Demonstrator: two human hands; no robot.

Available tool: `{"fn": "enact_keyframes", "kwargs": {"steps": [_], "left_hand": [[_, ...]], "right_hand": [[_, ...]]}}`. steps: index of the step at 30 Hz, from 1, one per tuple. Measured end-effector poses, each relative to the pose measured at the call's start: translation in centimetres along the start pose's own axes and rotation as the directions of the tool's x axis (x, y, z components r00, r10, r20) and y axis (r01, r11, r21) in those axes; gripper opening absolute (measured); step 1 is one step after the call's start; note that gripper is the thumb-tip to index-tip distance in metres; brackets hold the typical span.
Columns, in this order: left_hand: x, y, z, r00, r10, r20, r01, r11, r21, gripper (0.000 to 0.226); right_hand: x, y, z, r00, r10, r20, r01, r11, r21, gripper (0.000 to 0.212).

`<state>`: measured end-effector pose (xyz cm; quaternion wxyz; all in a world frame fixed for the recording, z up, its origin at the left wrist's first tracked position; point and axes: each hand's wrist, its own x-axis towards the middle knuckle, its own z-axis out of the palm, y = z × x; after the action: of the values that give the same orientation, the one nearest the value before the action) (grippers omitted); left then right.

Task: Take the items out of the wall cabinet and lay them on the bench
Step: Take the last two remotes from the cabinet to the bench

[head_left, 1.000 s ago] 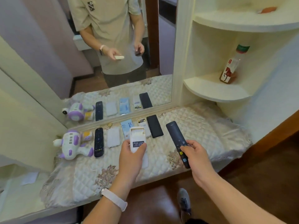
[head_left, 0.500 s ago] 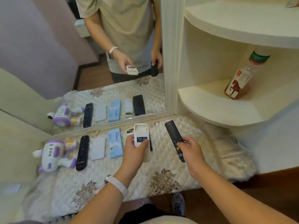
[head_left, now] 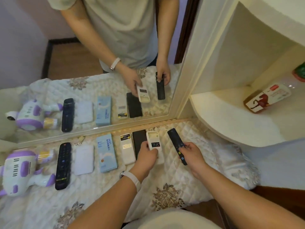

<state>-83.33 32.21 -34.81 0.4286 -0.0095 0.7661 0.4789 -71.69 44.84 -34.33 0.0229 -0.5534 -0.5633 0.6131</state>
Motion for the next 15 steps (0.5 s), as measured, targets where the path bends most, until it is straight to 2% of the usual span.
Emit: {"fn": "enact_keyframes", "kwargs": {"steps": [3,6,8,15], "left_hand": [[2.3,0.1,0.2,0.996,-0.050,0.074,0.050,0.999,0.008,0.036],[4.0,-0.1,0.6,0.991,-0.061,0.121,0.060,0.998,0.008,0.044],[4.4,0.0,0.9,0.989,-0.049,0.140,0.048,0.999,0.012,0.047],[4.3,-0.1,0.8,0.987,0.011,0.161,-0.025,0.996,0.086,0.039]], "right_hand": [[1.3,-0.8,1.3,0.999,-0.012,-0.038,0.009,0.998,-0.066,0.009],[2.7,-1.2,2.9,0.997,-0.031,-0.075,0.018,0.986,-0.166,0.018],[3.4,-1.2,3.6,0.997,-0.024,-0.078,0.009,0.982,-0.190,0.007],[4.0,-0.1,4.8,0.997,-0.045,-0.065,0.019,0.932,-0.361,0.011]]}}
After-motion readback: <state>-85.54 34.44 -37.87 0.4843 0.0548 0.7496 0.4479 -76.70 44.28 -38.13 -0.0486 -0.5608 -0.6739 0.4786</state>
